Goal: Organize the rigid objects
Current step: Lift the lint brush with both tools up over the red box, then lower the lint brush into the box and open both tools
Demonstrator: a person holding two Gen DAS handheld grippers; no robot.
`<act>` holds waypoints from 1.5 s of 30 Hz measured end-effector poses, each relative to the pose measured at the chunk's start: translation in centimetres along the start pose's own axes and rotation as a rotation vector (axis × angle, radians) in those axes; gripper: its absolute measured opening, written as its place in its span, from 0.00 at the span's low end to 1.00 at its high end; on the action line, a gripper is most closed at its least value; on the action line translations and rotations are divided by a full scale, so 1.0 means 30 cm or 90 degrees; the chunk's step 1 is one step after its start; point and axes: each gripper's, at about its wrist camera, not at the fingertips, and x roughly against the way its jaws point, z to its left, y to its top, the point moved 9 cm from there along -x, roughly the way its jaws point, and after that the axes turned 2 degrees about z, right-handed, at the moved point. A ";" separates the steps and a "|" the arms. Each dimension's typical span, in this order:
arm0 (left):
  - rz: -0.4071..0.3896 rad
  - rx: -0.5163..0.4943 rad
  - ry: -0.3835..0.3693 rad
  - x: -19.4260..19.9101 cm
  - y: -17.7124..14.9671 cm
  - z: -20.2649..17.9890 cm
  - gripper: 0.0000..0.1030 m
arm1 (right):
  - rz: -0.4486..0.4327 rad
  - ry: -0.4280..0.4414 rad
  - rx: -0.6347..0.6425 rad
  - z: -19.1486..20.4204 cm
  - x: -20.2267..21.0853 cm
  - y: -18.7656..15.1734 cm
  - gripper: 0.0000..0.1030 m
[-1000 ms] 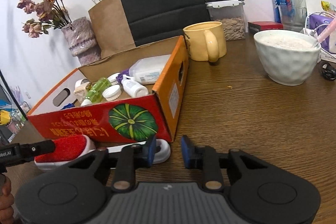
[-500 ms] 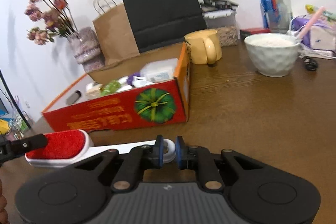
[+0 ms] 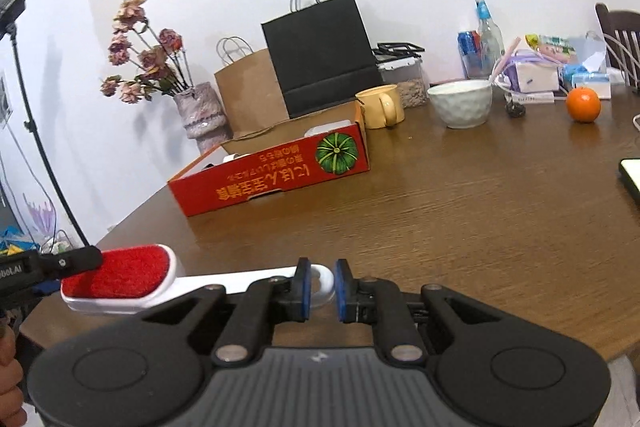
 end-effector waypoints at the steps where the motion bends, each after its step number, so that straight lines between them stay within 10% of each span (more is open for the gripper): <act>1: -0.008 -0.003 0.001 0.020 0.002 -0.003 0.53 | -0.004 0.000 0.003 0.008 0.020 -0.002 0.13; 16: -0.043 -0.019 -0.006 -0.032 0.100 -0.028 0.53 | -0.037 0.016 0.002 -0.005 -0.023 0.098 0.13; 32: -0.031 0.046 -0.038 -0.690 0.575 0.094 0.53 | -0.053 0.043 -0.004 -0.006 -0.631 0.642 0.13; 42: 0.036 0.105 -0.033 -0.976 0.495 0.265 0.54 | 0.022 0.038 0.037 -0.017 -0.898 0.588 0.15; 45: 0.033 0.039 -0.017 -0.980 0.469 0.249 0.60 | 0.015 0.027 0.072 -0.011 -0.911 0.563 0.16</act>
